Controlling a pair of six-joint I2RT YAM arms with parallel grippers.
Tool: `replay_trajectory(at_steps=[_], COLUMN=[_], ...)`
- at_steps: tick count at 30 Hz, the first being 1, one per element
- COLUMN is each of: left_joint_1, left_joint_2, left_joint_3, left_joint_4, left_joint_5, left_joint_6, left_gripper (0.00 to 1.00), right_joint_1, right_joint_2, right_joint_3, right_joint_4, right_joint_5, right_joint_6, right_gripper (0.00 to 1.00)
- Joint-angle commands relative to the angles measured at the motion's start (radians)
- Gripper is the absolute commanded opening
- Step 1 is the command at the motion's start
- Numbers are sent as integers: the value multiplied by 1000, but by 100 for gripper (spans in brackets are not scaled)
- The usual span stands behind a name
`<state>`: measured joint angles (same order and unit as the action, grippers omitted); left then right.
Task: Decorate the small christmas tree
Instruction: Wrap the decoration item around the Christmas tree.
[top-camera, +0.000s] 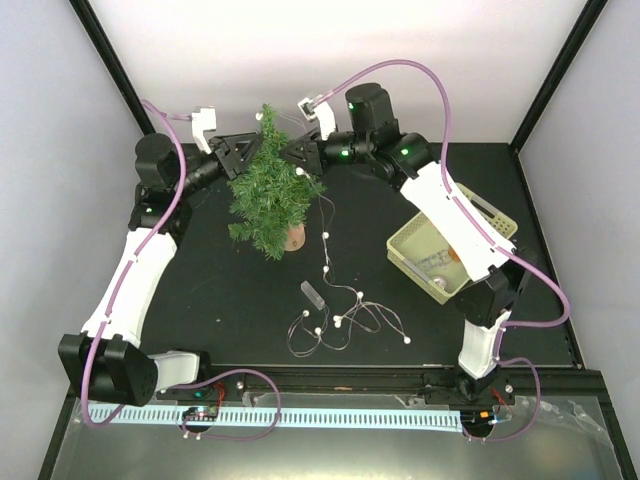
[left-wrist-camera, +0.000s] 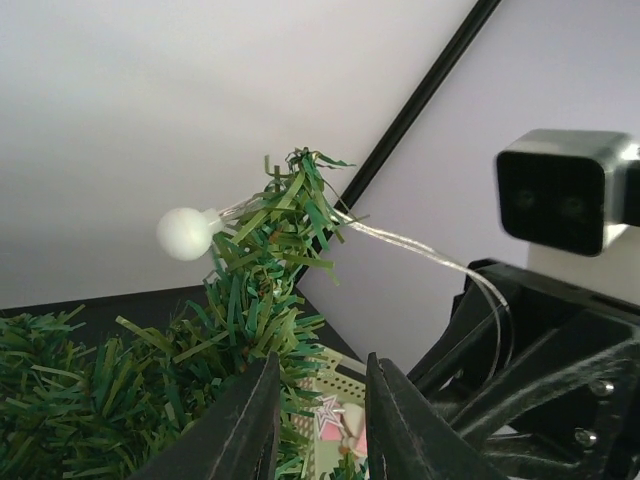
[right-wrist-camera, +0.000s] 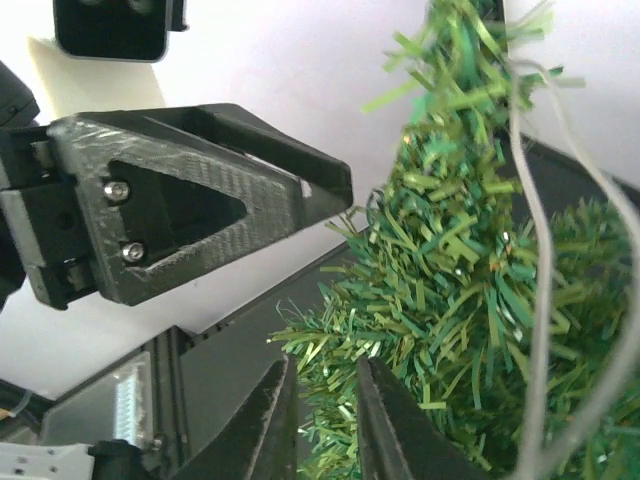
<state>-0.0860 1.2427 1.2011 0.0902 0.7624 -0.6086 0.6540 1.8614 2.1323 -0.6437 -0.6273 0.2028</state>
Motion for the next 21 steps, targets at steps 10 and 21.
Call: replay_trajectory(at_steps=[10, 21], left_joint_1=[3, -99], left_joint_2=[-165, -411], left_joint_3=[-68, -410], left_joint_4=[-80, 78], left_joint_5=[-21, -116], left_joint_6=[154, 215], left_gripper=[39, 43], right_joint_1=[-3, -2], right_joint_2=[-31, -96], right_joint_3=[-66, -215], right_joint_4=[153, 342], right_joint_5=[-33, -115], right_joint_6=[186, 341], right_gripper=[23, 31])
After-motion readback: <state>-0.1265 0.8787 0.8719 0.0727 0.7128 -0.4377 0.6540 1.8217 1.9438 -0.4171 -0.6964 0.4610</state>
